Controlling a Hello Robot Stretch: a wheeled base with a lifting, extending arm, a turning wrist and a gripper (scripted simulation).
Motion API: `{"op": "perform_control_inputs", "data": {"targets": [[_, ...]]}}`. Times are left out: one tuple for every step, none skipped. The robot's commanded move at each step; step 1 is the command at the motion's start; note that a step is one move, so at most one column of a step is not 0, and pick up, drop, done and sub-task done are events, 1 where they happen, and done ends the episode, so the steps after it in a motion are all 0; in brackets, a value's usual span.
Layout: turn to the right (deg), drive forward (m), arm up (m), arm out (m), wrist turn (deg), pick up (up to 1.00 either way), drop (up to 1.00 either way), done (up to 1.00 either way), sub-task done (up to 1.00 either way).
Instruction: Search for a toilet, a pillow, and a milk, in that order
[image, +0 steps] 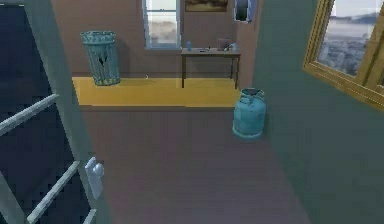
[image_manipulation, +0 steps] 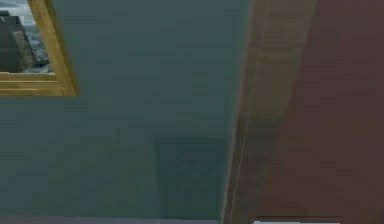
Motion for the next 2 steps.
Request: {"op": "perform_control_inputs", "data": {"targets": [[0.0,0.80,0.00,0.00,0.0,0.00,0.00,0.00,0.00],[-42.0,0.00,0.00,0.00,0.0,0.00,0.00,0.00,0.00]]}}
